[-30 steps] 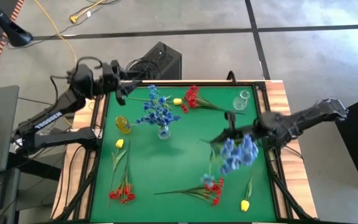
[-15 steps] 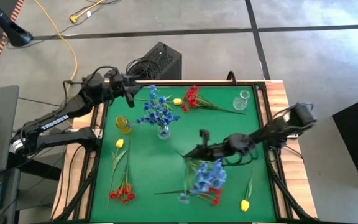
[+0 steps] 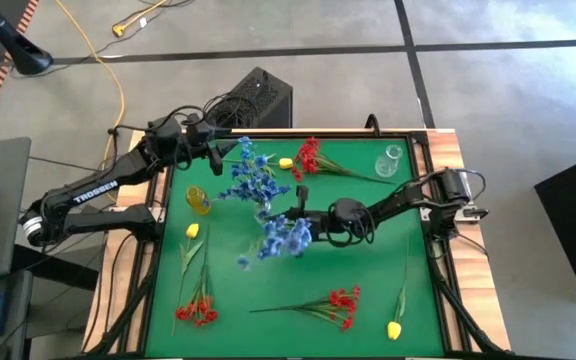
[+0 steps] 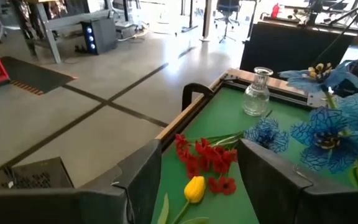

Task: Sort flowers into vase by color
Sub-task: Put the blue flowers into the bottom transparent vase

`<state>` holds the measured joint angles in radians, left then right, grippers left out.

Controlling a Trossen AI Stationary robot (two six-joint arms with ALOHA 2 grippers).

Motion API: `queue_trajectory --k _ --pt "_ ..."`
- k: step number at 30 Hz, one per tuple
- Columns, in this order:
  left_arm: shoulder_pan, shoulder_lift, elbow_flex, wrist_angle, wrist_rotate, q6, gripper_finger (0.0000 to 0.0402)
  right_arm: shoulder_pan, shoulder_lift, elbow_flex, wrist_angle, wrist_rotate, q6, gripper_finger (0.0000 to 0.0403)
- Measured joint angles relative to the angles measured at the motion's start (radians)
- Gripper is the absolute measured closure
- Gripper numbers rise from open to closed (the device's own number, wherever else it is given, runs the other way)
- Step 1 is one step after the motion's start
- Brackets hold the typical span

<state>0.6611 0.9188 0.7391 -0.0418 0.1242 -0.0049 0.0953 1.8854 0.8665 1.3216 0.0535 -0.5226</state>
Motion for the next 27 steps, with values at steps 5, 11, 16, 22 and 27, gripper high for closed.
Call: queue_trajectory --k 5,11,16,22,27 --pt "0.000 0.000 0.000 0.000 0.000 -0.004 0.0203 -0.014 0.001 -0.001 -0.014 0.000 0.000 0.0384" --pt "0.000 0.000 0.000 -0.004 0.007 -0.006 0.0203 -0.047 0.001 -0.001 -0.049 0.001 0.035 0.0384" --pt "0.000 0.000 0.000 -0.021 0.008 -0.006 0.0203 -0.069 0.001 -0.001 -0.056 0.002 0.036 0.0384" --pt "0.000 0.000 0.000 -0.022 0.009 -0.009 0.0203 -0.093 0.001 -0.001 -0.068 0.000 0.093 0.0383" --pt "0.000 0.000 0.000 -0.022 0.009 -0.010 0.0203 -0.109 0.001 -0.001 -0.073 0.000 0.194 0.0383"
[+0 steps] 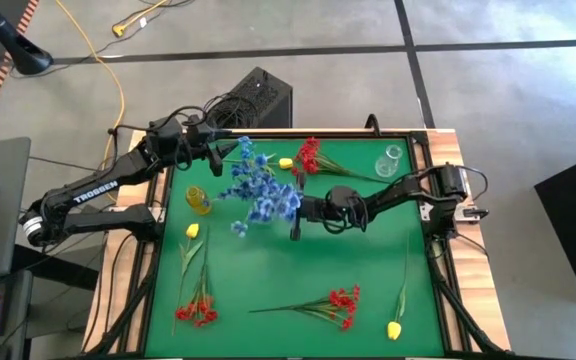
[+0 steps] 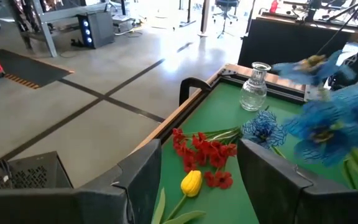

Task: Sort flowers into vase by color
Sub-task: Put the blue flowers into the bottom transparent vase

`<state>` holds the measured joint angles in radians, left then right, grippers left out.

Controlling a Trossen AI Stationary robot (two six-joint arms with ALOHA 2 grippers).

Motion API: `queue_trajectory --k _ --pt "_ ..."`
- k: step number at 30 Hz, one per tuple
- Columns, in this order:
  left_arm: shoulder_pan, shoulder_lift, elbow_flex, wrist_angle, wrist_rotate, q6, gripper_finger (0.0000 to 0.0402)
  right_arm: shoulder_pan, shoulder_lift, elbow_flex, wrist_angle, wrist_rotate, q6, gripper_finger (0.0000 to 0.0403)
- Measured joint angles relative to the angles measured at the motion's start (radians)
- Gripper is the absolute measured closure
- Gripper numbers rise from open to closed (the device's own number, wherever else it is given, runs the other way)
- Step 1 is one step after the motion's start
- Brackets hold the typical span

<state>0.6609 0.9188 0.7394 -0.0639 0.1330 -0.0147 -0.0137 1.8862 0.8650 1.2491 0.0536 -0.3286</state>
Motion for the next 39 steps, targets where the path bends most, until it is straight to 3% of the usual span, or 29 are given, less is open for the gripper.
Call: queue_trajectory --k 16,39 --pt "0.000 0.000 0.000 -0.020 0.002 0.002 0.0203 -0.035 0.000 0.000 -0.052 0.011 0.142 0.0383" --pt "0.000 0.000 0.001 -0.022 0.003 0.003 0.0203 -0.053 0.000 0.000 -0.271 0.054 0.287 0.0383"
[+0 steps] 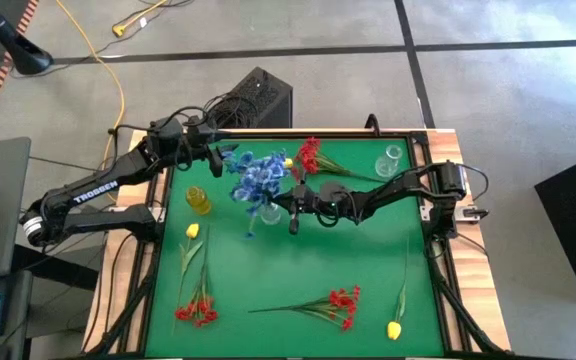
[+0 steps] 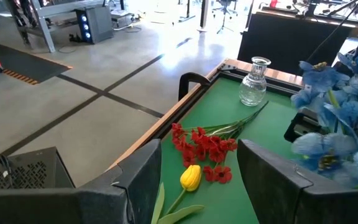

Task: Sort flowers into vase by color
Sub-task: Put the blue flowers into the bottom transparent vase

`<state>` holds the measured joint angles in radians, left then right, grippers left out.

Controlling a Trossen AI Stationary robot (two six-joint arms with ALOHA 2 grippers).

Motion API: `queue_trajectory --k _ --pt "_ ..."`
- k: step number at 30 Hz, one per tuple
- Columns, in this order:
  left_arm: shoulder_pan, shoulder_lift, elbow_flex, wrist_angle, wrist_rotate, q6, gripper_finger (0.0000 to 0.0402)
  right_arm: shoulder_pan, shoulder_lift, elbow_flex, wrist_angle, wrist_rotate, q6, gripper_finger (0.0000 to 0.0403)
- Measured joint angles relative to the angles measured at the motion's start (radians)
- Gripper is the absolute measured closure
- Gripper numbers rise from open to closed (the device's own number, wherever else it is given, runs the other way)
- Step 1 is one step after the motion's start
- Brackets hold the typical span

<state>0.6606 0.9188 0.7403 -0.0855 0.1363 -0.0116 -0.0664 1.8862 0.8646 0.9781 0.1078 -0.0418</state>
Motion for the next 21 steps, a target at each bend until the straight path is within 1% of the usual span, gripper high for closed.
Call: queue_trajectory --k 6,11,21 --pt "0.000 0.000 0.000 0.000 0.000 0.000 0.0203 0.000 0.000 0.000 -0.008 0.000 0.000 0.0382" --pt "0.000 0.000 0.000 -0.001 0.001 -0.001 0.0203 0.000 0.000 0.000 -0.048 0.000 0.018 0.0376" --pt "0.000 0.000 0.000 -0.011 0.016 -0.011 0.0203 0.001 0.000 0.011 -0.056 -0.001 0.011 0.0349"
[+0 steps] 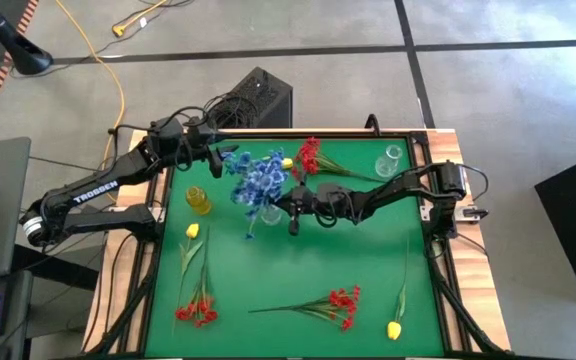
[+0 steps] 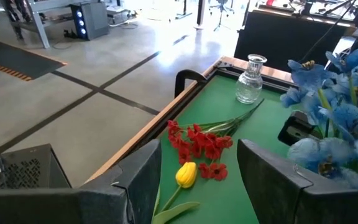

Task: Sort flowers into vase by color
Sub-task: Put the blue flowers into the bottom transparent vase, then put the top right red flowers into the top transparent vase

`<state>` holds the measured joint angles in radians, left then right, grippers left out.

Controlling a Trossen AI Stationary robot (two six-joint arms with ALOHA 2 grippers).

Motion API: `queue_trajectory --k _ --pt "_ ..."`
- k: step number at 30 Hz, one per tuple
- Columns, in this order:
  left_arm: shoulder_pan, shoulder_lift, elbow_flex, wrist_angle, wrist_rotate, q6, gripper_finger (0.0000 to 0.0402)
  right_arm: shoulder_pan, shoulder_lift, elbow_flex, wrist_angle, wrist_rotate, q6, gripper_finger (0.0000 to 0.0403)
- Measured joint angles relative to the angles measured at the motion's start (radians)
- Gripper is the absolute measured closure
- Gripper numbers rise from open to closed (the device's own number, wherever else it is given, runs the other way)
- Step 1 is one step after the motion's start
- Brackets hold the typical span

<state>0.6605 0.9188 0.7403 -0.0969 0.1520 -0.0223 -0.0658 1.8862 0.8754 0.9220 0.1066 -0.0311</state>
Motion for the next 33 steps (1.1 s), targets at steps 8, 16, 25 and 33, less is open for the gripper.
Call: queue_trajectory --k 8,16,25,33 --pt "0.000 0.000 0.000 -0.011 0.000 0.010 0.0203 0.000 -0.010 0.042 -0.069 -0.030 -0.002 0.0310" --pt "0.000 0.000 0.000 -0.011 -0.001 0.017 0.0203 0.000 -0.059 0.107 -0.366 -0.034 -0.003 0.0231" --pt "0.000 -0.001 0.000 -0.010 -0.001 0.018 0.0203 0.000 -0.169 0.139 -0.625 -0.033 -0.003 0.0172" --pt "0.000 -0.001 0.000 -0.011 -0.002 0.018 0.0203 0.000 -0.254 0.140 -0.748 -0.043 0.005 0.0170"
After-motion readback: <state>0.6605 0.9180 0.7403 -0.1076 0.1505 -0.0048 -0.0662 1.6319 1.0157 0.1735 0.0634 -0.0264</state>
